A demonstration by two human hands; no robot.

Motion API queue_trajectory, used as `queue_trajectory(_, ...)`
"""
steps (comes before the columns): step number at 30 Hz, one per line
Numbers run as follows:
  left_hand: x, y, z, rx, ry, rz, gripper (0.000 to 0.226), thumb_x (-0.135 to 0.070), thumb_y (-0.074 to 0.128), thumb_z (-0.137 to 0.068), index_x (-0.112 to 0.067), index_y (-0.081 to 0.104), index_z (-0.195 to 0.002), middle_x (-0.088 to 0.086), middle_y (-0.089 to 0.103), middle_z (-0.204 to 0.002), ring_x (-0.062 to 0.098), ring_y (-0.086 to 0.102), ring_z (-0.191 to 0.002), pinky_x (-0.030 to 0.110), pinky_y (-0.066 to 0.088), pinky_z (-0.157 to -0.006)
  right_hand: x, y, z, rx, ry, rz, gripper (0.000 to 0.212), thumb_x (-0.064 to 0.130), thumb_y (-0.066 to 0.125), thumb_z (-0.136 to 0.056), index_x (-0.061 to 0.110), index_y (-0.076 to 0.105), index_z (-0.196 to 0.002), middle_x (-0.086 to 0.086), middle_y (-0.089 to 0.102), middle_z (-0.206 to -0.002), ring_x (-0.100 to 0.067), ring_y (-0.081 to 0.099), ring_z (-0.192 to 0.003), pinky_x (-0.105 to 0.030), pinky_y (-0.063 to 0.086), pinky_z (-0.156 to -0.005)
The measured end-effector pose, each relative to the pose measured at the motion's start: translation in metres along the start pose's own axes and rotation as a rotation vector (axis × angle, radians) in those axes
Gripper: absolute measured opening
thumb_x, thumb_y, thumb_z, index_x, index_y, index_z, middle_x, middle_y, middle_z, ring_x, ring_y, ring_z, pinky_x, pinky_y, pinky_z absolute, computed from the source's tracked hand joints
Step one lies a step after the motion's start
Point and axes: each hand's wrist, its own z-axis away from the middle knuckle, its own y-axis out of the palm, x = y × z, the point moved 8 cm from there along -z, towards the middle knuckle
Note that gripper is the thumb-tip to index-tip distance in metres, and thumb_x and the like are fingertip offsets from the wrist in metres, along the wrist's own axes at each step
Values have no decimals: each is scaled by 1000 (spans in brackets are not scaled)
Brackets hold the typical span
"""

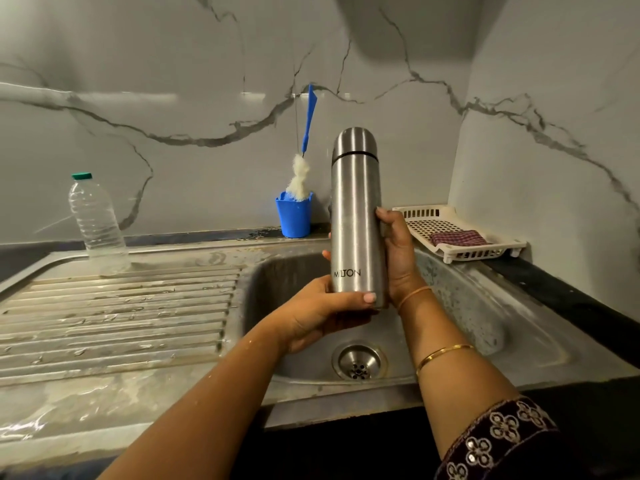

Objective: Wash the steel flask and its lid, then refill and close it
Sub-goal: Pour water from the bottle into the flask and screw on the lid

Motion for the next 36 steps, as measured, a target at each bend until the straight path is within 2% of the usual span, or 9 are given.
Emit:
queue_trajectory(2,2,-9,-4,-98,26,-45,41,-9,75,-72,-12,58,-109,9,69,-101,20,66,-97,33,55,-87,7,-2,0,-121,-13,322,56,49,56,-82,9,54,-120,-15,63,-103,-22,64,-84,-35,54,-78)
queue_trajectory(6,2,-45,-7,-385,93,-353,81,-42,89,-51,-13,50,-116,10,66,-106,18,67,-91,34,58,-79,0,10,2,-84,13,721,55,37,55,-92,24,31,-140,-3,56,-123,-15,59,-101,-26,52,-78)
queue_trajectory(9,-5,-58,3,-515,113,-472,69,-31,85,-64,-18,42,-116,0,60,-101,12,62,-87,19,50,-65,-11,6,3,-103,66,672,62,35,58,-91,26,27,-144,-3,56,-127,-15,59,-104,-27,52,-80)
queue_trajectory(13,-15,-50,9,-503,152,-597,68,-30,84,-67,-19,38,-116,-7,54,-98,5,57,-81,9,45,-55,-12,-3,4,-210,94,441,53,30,61,-89,22,38,-136,-4,61,-114,-16,61,-97,-29,51,-71)
queue_trajectory(16,-17,-45,13,-468,166,-631,66,-26,83,-69,-19,36,-116,-11,50,-96,3,54,-80,2,42,-52,-11,-10,5,-260,89,284,50,23,65,-85,19,42,-129,-6,62,-109,-21,61,-98,-38,52,-76)
queue_trajectory(21,-13,-53,26,-414,117,-684,72,-34,82,-69,-24,33,-121,-7,53,-107,4,56,-87,8,47,-62,-8,2,8,-258,15,382,49,20,68,-81,21,43,-124,-5,62,-110,-22,62,-97,-37,52,-70)
queue_trajectory(26,-14,-91,70,-244,-42,-718,83,-57,80,-60,-29,47,-131,-12,58,-121,4,56,-107,28,45,-96,-17,25,14,-226,-59,461,55,14,72,-78,19,44,-125,-1,61,-109,-18,64,-93,-27,52,-68)
queue_trajectory(32,-56,-205,143,-1004,248,-775,23,-31,66,-87,-21,65,-108,-7,63,-102,12,59,-101,25,41,-80,-19,58,19,-230,-227,677,61,10,81,-69,30,43,-114,7,62,-105,-11,65,-93,-30,54,-79)
queue_trajectory(36,-55,-218,132,-1058,151,-920,20,-31,60,-90,-21,65,-106,-1,60,-112,14,54,-100,26,38,-78,-21,84,1,-333,-349,692,58,15,83,-67,38,43,-103,8,63,-102,-14,65,-92,-36,54,-82)
